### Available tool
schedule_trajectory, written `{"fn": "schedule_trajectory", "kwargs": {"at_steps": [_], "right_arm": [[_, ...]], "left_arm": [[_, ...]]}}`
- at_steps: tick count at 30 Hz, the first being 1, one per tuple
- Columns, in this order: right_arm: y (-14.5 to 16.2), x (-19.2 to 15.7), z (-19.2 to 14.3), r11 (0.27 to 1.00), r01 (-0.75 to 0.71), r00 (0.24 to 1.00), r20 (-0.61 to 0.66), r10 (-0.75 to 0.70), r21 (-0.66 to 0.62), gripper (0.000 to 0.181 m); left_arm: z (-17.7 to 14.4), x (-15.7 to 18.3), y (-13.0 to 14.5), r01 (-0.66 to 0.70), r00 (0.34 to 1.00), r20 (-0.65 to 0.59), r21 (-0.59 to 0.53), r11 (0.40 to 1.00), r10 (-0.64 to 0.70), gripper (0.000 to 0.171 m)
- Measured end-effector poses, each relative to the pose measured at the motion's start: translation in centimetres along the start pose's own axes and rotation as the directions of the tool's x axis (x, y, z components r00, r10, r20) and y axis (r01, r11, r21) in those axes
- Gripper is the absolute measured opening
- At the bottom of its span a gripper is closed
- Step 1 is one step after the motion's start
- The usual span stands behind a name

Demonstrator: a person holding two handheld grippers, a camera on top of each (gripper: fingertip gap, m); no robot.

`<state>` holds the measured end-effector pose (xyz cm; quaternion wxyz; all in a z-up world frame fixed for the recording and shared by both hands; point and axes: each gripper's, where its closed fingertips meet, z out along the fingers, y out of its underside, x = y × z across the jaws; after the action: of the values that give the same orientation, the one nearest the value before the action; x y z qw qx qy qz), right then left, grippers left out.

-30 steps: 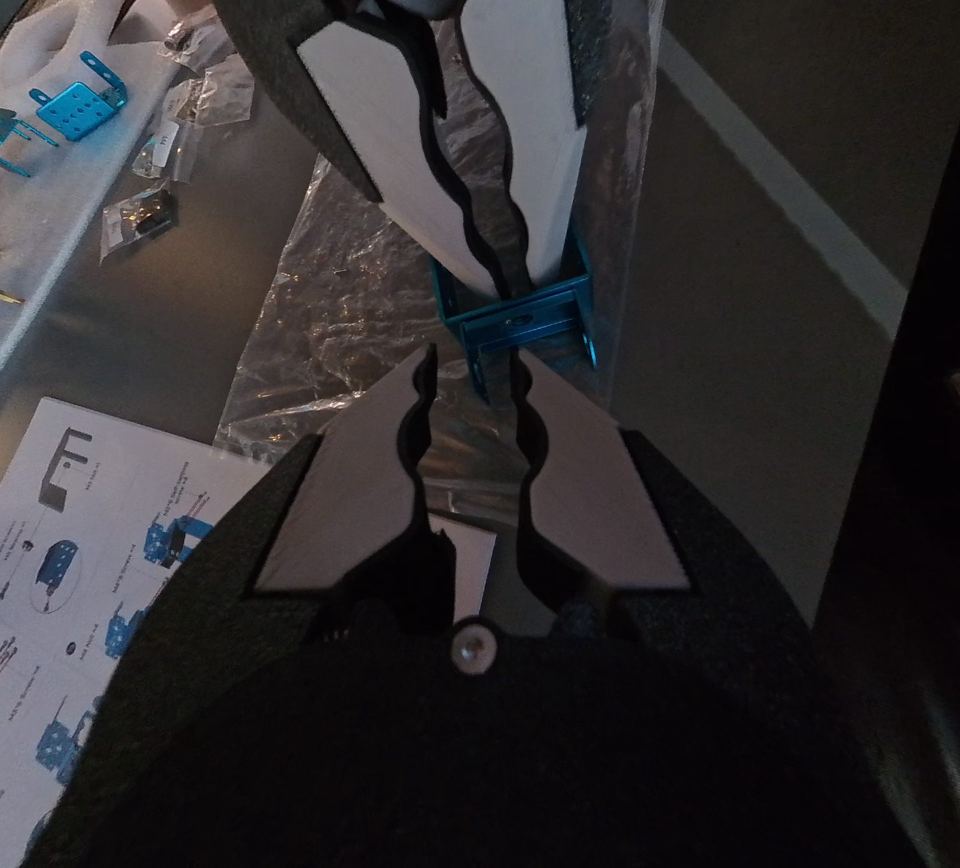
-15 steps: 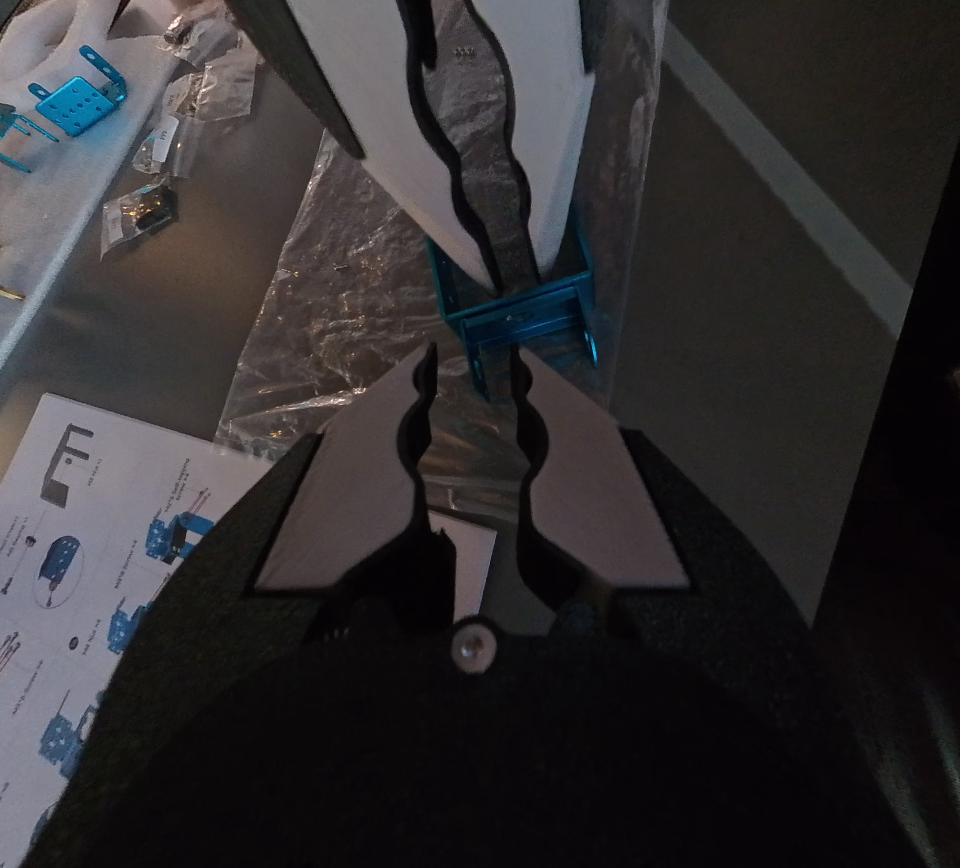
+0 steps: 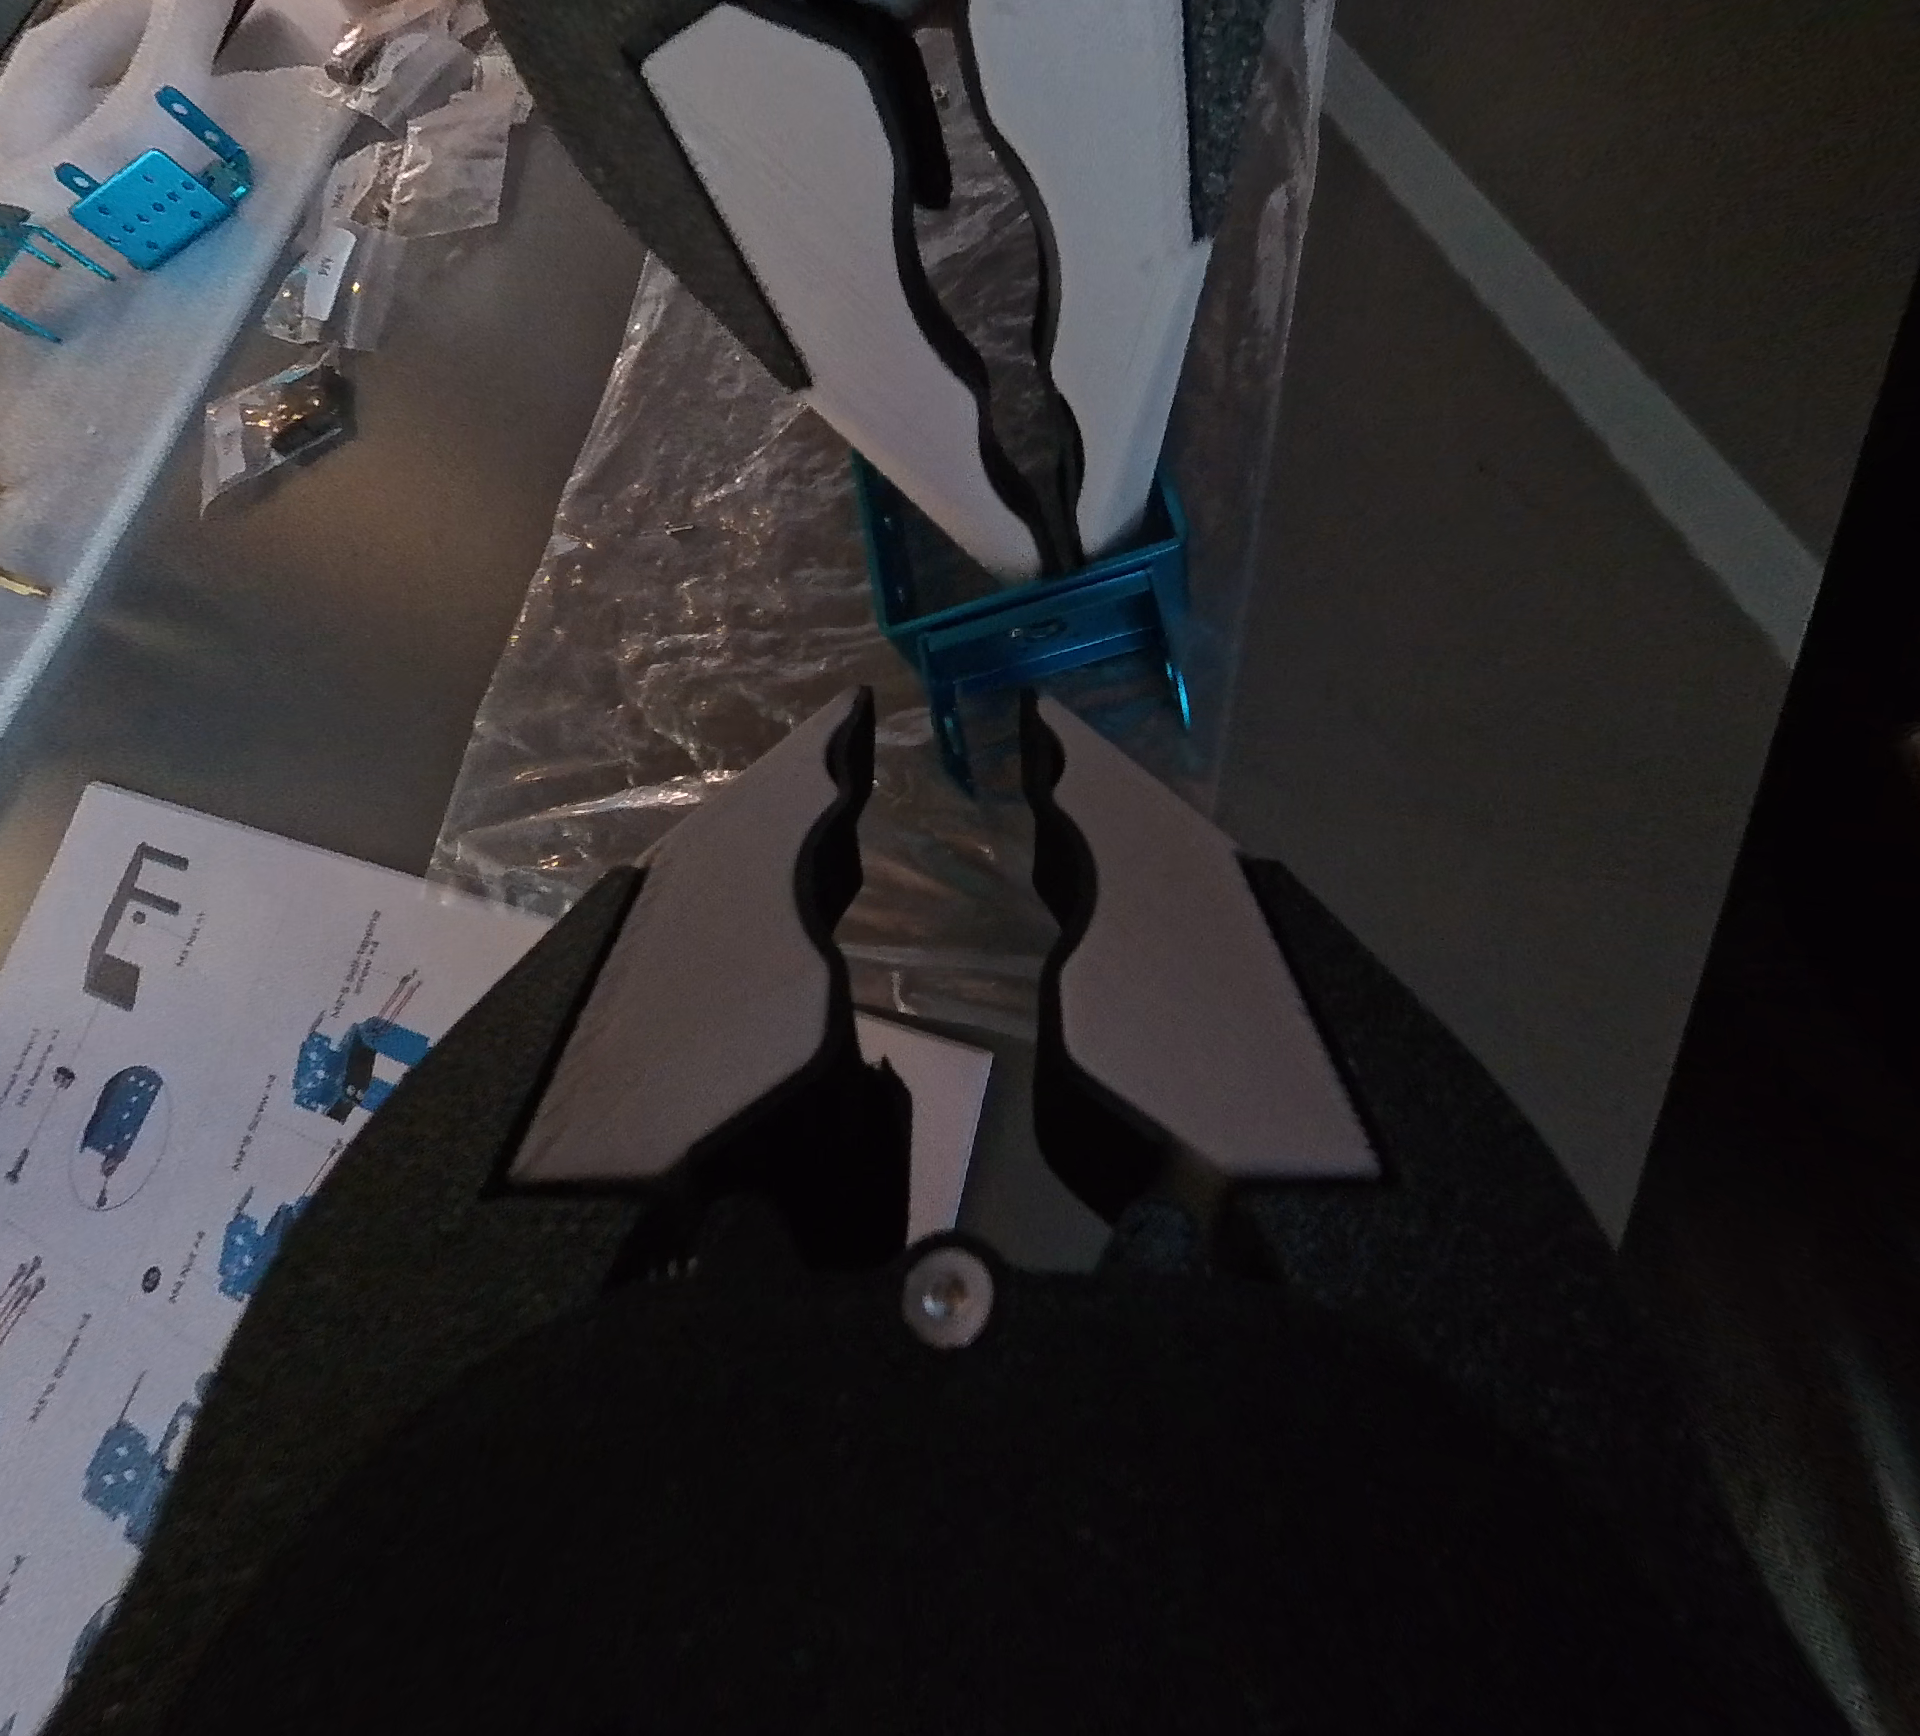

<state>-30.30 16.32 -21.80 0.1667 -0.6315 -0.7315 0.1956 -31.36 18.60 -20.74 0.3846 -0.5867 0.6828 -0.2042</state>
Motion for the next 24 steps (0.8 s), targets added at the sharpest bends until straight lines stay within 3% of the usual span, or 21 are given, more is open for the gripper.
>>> {"fn": "schedule_trajectory", "kwargs": {"at_steps": [6,10,13,24], "right_arm": [[1.0,0.5,-1.4,0.999,0.002,0.999,-0.039,-0.004,-0.034,0.000],[0.8,0.6,-2.4,1.000,-0.025,0.999,-0.029,0.025,0.012,0.000],[0.4,0.3,-1.5,1.000,-0.023,1.000,-0.008,0.023,0.013,0.010],[0.0,0.0,0.0,1.000,-0.030,0.999,0.024,0.029,0.010,0.004]], "left_arm": [[-0.1,0.0,0.1,-0.002,1.000,0.002,-0.005,1.000,0.002,0.027],[-0.1,-0.1,0.2,-0.001,1.000,0.005,-0.008,1.000,0.001,0.027],[-0.1,0.0,0.2,-0.003,1.000,0.002,-0.011,1.000,0.003,0.027],[-0.1,0.0,0.3,-0.008,1.000,0.003,-0.014,1.000,0.008,0.027]]}}
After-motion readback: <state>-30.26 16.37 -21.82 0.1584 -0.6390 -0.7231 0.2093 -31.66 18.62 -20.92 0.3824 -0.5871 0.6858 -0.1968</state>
